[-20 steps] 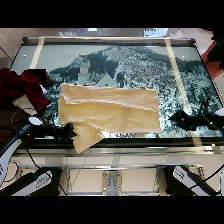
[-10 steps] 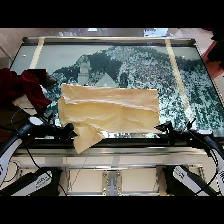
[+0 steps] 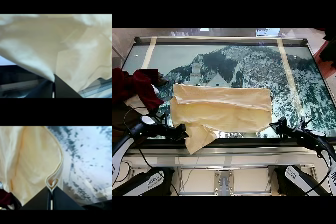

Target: Fold the shirts.

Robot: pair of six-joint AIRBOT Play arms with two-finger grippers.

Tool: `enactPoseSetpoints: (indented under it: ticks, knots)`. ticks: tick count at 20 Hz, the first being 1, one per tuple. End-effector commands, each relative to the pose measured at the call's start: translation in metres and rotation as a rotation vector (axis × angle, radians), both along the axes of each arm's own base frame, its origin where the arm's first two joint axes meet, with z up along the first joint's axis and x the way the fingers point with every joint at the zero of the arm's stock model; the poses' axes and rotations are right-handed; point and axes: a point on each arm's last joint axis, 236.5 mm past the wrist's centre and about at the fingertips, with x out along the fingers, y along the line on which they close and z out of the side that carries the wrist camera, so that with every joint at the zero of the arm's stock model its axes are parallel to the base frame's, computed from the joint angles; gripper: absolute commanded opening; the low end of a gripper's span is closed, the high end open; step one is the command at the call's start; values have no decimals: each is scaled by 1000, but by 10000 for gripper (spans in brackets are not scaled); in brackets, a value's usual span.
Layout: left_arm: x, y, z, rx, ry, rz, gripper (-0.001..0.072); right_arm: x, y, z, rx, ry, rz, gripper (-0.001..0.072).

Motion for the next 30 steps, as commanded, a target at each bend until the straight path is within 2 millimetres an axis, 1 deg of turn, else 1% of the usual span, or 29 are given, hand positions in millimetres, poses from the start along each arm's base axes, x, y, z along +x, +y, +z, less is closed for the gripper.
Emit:
enactPoseSetpoints:
  ticks: [1,2,4,6,7,8,10,12,13,15,16,17,18,20,21,23,26,28,30]
  knots:
    - [9,-13,39,-71,-50,-81,11,10,16,49,20,-151,121,31]
    - [14,-13,52,-71,-88,-93,11,8,15,60,-21,-166,162,31]
    - [25,-12,82,-55,-189,-114,11,-3,8,71,-134,-150,240,30]
    - [47,-7,114,-20,-316,-98,10,-12,-10,73,-267,-102,273,30]
    - [59,-4,128,-6,-370,-84,10,-13,-19,76,-315,-93,275,30]
    - [72,-2,142,8,-419,-79,9,-9,-22,82,-335,-105,275,30]
    - [101,9,169,61,-537,-54,8,4,-28,96,-371,-150,258,29]
    - [131,23,198,122,-650,-32,8,24,-34,114,-437,-217,238,29]
    - [144,29,209,151,-688,-27,8,38,-37,127,-480,-264,220,28]
    - [169,32,223,166,-722,-46,8,65,-38,146,-536,-336,202,28]
    - [181,31,222,175,-725,-65,8,78,-35,150,-545,-351,213,28]
    - [194,28,218,198,-723,-97,8,90,-30,148,-541,-350,232,28]
    - [206,22,209,221,-713,-139,8,101,-25,141,-531,-340,257,28]
    - [232,8,186,289,-705,-217,8,125,-17,120,-522,-308,279,28]
    - [250,7,173,344,-708,-220,8,137,-15,108,-519,-289,272,28]
    - [274,12,143,445,-674,-233,8,154,-13,79,-515,-246,270,28]
    - [286,20,96,522,-600,-276,9,168,-13,34,-513,-176,268,28]
    - [286,21,68,521,-546,-292,9,169,-16,8,-500,-122,253,28]
    - [286,21,46,519,-514,-300,9,167,-19,-11,-506,-87,262,28]
